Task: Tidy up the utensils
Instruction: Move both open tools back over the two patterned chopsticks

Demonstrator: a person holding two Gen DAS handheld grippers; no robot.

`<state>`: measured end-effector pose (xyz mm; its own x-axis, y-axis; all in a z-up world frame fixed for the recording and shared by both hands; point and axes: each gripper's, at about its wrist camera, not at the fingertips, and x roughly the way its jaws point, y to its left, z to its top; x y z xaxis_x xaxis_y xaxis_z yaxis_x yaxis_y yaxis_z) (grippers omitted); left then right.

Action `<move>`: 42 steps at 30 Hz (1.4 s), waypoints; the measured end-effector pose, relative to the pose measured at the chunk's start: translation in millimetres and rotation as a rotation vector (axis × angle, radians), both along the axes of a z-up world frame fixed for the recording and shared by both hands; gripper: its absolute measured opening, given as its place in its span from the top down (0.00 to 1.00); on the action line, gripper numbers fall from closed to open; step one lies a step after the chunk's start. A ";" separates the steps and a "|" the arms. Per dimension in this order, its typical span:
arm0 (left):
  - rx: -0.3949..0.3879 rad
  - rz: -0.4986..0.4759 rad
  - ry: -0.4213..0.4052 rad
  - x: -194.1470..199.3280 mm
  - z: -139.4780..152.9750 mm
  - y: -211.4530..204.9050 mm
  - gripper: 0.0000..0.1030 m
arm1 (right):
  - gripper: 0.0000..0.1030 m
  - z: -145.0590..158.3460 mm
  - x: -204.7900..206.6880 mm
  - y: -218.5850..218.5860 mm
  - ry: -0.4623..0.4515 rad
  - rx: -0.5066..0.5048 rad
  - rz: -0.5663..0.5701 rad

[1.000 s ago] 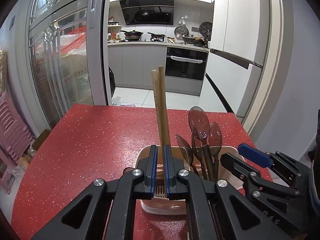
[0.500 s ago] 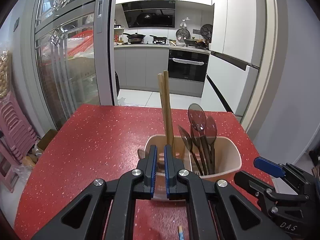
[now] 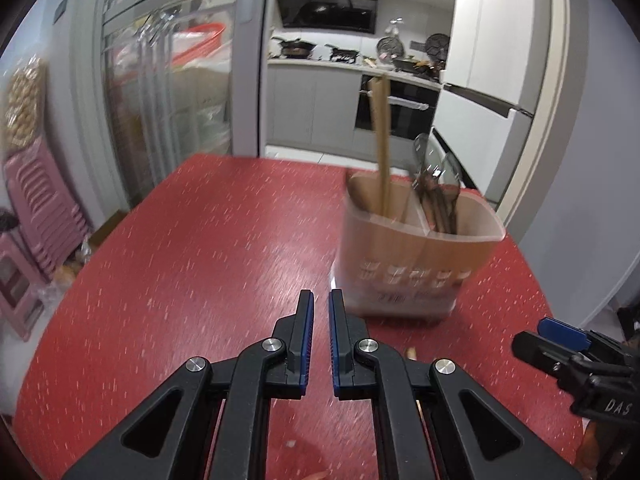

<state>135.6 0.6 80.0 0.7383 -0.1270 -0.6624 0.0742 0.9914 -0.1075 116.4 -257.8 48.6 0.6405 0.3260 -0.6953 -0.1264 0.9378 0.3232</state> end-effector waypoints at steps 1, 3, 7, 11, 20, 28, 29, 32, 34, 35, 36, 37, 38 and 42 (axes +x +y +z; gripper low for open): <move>-0.005 0.006 0.010 -3.6 -4.2 3.7 0.68 | 0.22 -1.5 -1.5 1.5 0.008 -0.001 -0.002; -0.008 0.019 0.029 -11.7 -12.8 9.8 0.68 | 0.20 -5.8 -8.0 3.5 0.024 -0.004 -0.001; -0.007 0.043 0.056 -27.3 -26.3 18.2 0.00 | 0.14 -10.7 -18.4 10.1 0.033 -0.022 0.007; 0.021 0.040 0.062 -33.8 -43.5 19.4 0.00 | 0.04 -16.1 -26.5 18.5 0.041 -0.035 0.020; 0.046 0.063 0.144 -30.5 -91.8 34.1 0.00 | 0.00 -30.8 -32.8 38.1 0.108 -0.141 0.044; -0.001 0.060 0.220 -24.7 -122.1 53.3 0.00 | 0.00 -51.6 -28.1 47.8 0.237 -0.152 0.043; -0.002 0.064 0.223 -24.3 -122.8 55.3 0.00 | 0.00 -54.4 -26.7 49.1 0.254 -0.156 0.039; -0.009 0.076 0.227 -21.8 -126.7 64.9 0.00 | 0.02 -60.8 -23.5 52.2 0.293 -0.158 0.031; -0.015 0.086 0.228 -23.0 -129.4 71.7 0.00 | 0.04 -64.1 -21.8 54.8 0.311 -0.169 0.026; -0.018 0.091 0.229 -23.2 -129.6 73.8 0.00 | 0.06 -65.4 -20.9 55.9 0.323 -0.176 0.025; -0.022 0.096 0.231 -22.2 -131.3 77.0 0.00 | 0.09 -67.8 -19.8 57.8 0.332 -0.180 0.024; -0.024 0.098 0.233 -20.7 -127.4 78.4 0.00 | 0.16 -70.4 -18.3 59.6 0.345 -0.184 0.024; -0.028 0.103 0.235 -18.9 -129.6 81.7 0.00 | 0.21 -72.9 -16.6 61.2 0.359 -0.191 0.022; -0.029 0.104 0.233 -19.4 -131.3 87.8 0.00 | 0.29 -81.1 -11.1 67.8 0.394 -0.208 0.014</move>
<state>116.2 88.4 -51.3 0.5759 -0.0799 -0.8136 -0.0582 0.9887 -0.1383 105.3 -190.0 -32.5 0.3101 0.1598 -0.9372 -0.0446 0.9871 0.1536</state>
